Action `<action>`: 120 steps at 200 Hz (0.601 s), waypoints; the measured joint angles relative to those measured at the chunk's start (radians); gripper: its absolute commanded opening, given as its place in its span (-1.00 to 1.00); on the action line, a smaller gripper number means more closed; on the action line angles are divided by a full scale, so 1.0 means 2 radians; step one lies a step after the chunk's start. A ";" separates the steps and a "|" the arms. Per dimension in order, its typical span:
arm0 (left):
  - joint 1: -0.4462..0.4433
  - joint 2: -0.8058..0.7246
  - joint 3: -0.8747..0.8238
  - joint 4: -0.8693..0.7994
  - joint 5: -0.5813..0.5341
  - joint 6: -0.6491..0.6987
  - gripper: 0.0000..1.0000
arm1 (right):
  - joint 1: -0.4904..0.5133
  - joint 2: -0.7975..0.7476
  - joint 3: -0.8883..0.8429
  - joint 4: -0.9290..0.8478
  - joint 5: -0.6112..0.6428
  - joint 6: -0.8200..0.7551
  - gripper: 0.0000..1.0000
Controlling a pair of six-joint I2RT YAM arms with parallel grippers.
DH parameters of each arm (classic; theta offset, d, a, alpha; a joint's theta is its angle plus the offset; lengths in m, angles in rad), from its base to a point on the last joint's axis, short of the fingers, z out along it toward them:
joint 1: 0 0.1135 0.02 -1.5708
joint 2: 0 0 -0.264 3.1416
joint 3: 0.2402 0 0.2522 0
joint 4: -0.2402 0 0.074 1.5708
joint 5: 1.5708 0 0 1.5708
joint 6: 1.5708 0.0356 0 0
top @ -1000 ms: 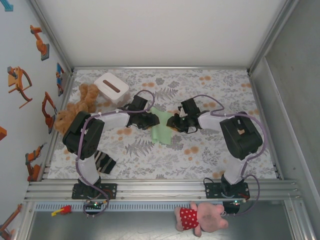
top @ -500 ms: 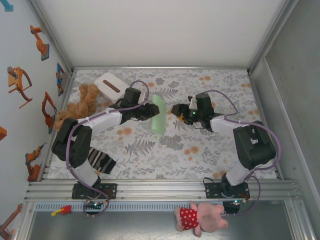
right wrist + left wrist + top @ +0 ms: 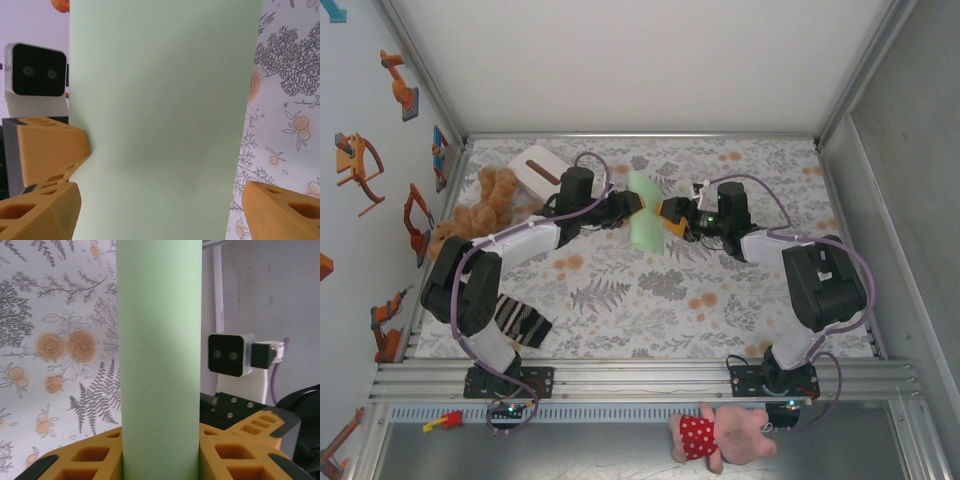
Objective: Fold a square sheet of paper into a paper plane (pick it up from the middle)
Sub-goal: First fold in half a square sheet of paper at the center of the table.
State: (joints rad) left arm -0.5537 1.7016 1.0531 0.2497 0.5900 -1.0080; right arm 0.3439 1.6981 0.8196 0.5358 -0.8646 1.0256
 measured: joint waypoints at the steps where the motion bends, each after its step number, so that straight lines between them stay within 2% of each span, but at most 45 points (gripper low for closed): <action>1: 0.000 0.000 0.000 0.001 0.000 -0.001 -0.32 | 0.000 0.000 0.000 0.000 0.000 0.000 0.68; 29: 0.000 0.009 -0.001 0.029 0.009 -0.030 -0.32 | -0.001 0.003 0.000 0.002 -0.019 0.003 0.67; 50: 0.000 0.014 -0.001 0.043 0.015 -0.044 -0.32 | -0.001 0.002 0.000 0.012 -0.031 0.011 0.60; 96: 0.000 0.020 -0.002 0.027 0.018 -0.039 -0.32 | -0.015 -0.002 -0.005 0.031 -0.039 0.022 0.28; 120: 0.000 0.020 -0.002 0.004 0.017 -0.020 -0.32 | -0.026 -0.007 -0.011 0.035 -0.038 0.026 0.02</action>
State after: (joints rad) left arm -0.5537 1.7412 1.0485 0.2569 0.6247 -1.0489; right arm 0.2920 1.6848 0.7971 0.6056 -0.9401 1.0767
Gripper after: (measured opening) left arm 0.337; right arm 0.572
